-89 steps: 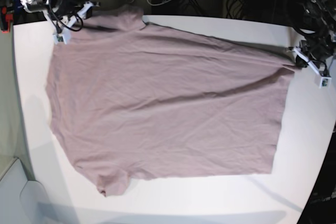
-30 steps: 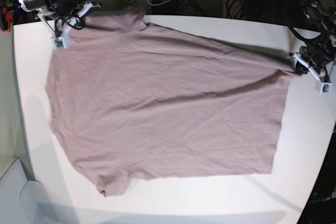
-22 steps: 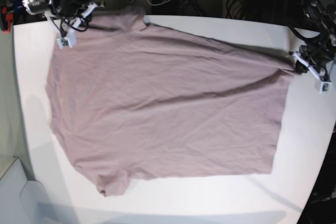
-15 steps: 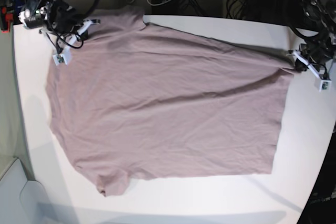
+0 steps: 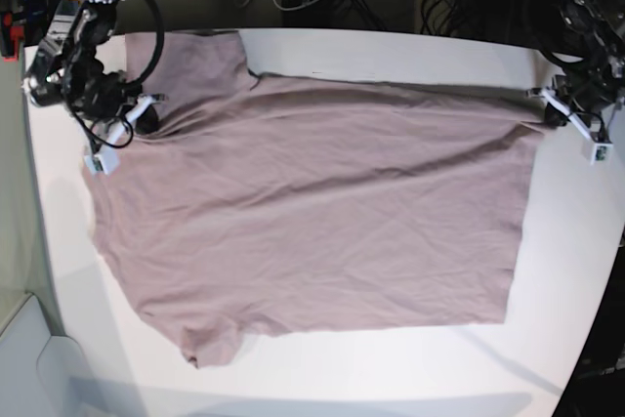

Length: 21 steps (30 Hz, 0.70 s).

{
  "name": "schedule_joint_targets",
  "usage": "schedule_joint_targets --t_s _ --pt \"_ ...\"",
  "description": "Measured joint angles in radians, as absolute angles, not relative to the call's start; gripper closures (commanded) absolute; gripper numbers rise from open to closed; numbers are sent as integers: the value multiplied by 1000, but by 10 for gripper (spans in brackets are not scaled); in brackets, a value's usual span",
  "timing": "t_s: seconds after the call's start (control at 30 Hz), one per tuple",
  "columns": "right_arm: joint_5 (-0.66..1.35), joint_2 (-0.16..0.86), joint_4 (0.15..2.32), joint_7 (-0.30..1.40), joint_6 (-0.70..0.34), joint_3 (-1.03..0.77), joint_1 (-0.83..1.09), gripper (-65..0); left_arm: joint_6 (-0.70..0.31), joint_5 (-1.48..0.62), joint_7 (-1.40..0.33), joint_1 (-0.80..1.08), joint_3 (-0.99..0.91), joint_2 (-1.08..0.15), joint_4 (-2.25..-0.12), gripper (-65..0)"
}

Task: Layout the t-shirt on the table in an organized manner, then fold the t-shirt properly
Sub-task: 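Lift the collar edge with both grippers and pull it taut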

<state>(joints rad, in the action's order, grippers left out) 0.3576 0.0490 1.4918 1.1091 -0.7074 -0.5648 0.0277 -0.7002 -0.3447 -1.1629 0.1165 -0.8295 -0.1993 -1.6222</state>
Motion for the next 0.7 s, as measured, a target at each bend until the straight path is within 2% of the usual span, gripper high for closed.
schedule_joint_targets --t_s 0.23,0.37,0.5,0.6,0.7 --pt "323 97 1486 1132 -709 -564 -4 0 -700 -345 -1163 117 -831 -181 -1623 -1" --pt "266 102 1599 1178 -702 -569 55 0 -700 -346 -1163 118 -830 -171 -1623 -1" --pt "266 59 1731 1224 -699 -568 100 -9 -700 -345 -1163 119 -827 -171 -1623 -1" --pt "289 39 1841 1261 -699 -564 121 -91 -700 -345 -1163 118 -827 -171 -1625 -1" --pt "267 2 1929 1336 -699 -572 181 -202 -700 -345 -1163 118 -827 -171 -1625 -1"
